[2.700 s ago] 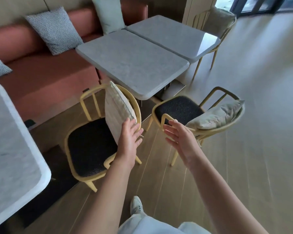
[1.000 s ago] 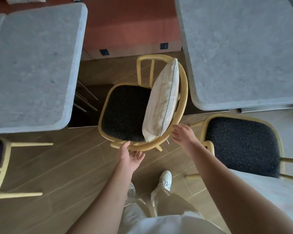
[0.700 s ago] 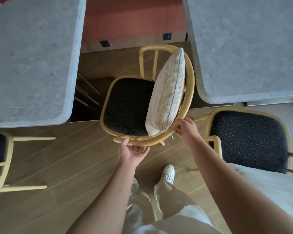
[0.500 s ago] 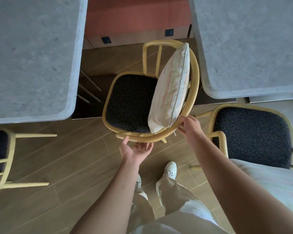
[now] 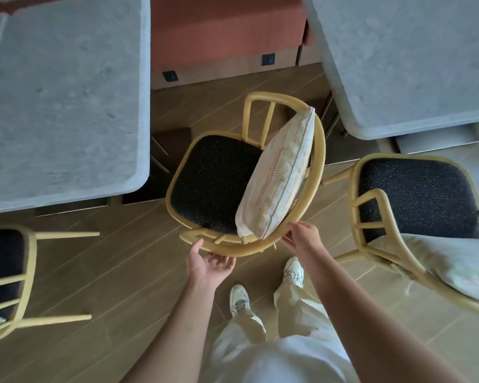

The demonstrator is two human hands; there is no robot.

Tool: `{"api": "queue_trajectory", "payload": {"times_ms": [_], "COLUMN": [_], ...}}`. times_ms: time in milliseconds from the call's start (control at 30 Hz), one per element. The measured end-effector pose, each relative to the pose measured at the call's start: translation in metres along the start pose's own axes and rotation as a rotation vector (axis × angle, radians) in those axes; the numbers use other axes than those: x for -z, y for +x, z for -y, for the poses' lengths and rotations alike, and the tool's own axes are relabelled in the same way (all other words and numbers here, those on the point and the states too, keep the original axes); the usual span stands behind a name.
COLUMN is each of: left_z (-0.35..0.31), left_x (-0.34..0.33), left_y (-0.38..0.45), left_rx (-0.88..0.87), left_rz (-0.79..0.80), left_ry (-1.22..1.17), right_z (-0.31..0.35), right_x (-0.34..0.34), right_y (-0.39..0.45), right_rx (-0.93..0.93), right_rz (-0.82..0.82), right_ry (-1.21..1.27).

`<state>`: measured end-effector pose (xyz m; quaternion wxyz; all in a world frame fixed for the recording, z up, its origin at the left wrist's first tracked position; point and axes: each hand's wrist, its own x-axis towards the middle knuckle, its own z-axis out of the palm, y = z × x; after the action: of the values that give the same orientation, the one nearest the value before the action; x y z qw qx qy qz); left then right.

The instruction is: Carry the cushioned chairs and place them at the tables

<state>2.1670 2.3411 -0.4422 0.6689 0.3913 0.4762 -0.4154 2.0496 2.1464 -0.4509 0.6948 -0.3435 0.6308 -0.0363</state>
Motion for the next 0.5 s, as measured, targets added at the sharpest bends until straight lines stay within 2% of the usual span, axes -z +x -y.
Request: {"api": "queue_trajectory", "payload": {"times_ms": [300,500], "left_z": [-0.048,-0.051], "left_x": [0.080,0.106], "left_y": [-0.014,-0.010], "left_rx": [-0.054,-0.125], "left_rz": [-0.049,-0.058], "left_ry": [0.128,0.205], "right_z": [-0.079,-0.095], "right_x": [-0.040,-0.044], "right_y": [-0.056,-0.069], "right_rx": [-0.068,-0.122], "right_rz": [0.045,0.101], "right_ry": [0.022,0.008]}}
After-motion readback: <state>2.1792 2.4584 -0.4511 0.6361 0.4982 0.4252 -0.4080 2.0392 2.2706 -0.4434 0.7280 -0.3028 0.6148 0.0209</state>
